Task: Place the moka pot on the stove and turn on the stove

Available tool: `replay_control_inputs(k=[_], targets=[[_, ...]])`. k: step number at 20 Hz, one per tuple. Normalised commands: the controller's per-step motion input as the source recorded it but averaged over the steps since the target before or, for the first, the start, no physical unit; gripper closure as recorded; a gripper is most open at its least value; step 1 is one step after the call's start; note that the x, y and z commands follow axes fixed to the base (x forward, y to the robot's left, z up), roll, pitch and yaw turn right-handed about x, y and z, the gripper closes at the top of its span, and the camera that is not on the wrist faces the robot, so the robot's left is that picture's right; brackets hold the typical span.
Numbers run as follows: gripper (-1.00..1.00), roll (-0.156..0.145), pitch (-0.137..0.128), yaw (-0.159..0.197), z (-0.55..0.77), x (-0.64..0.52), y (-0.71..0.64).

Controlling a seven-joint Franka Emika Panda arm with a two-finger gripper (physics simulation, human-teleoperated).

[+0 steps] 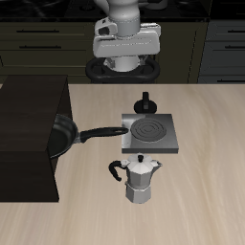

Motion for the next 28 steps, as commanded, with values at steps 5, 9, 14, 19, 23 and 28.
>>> replay_control_inputs(k=[5,9,14,19,23,28], targets=[[-1.00,0.024,0.006,0.019,-0.16,0.34,0.13],[-1.00,0.015,0.005,-0.025,-0.07,0.26,0.12],[-1.00,0.001,-0.017,-0.021,0.03,0.34,0.14],[-1.00,0.014,-0.011,0.006,0.07,0.24,0.12],[-1.00,0.010,-0.018,0.029,0.09,0.31,0.25],[-1.00,0.017,-0.007,0.007,0.04,0.30,0.27]])
